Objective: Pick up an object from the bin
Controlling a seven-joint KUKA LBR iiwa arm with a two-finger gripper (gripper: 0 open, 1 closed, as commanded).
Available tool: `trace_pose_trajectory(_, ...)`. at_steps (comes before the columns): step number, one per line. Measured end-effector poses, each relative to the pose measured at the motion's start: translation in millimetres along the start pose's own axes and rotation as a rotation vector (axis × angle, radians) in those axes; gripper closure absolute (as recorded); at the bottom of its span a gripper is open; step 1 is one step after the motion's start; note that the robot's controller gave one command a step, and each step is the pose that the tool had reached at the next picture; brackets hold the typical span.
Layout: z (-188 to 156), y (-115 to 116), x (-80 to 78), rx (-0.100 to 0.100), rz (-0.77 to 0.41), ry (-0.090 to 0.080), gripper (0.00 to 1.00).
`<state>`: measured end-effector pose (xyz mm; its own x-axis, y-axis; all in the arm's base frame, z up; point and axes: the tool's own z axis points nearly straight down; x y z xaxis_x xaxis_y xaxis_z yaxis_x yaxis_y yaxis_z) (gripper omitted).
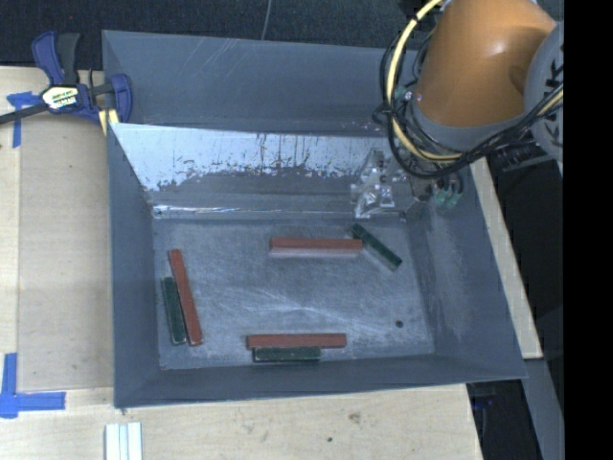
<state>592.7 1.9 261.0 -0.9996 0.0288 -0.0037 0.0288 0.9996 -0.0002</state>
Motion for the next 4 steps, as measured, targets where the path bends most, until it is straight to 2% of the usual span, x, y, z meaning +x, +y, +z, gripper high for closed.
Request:
trace_pose_trajectory(1, 116.2, 5.1, 16.3, 0.000, 0.077, 0.006, 0.00)
trace_pose_trajectory(2, 113.9, 5.1, 14.7, -0.001, 0.077, 0.000, 0.00)
trace_pose_trajectory(3, 182.5, 26.5, -3.2, -0.002, -0.006, -0.024, 1.00)
trace_pose_trajectory(4, 182.5, 26.5, -3.2, -0.002, -0.006, -0.024, 1.00)
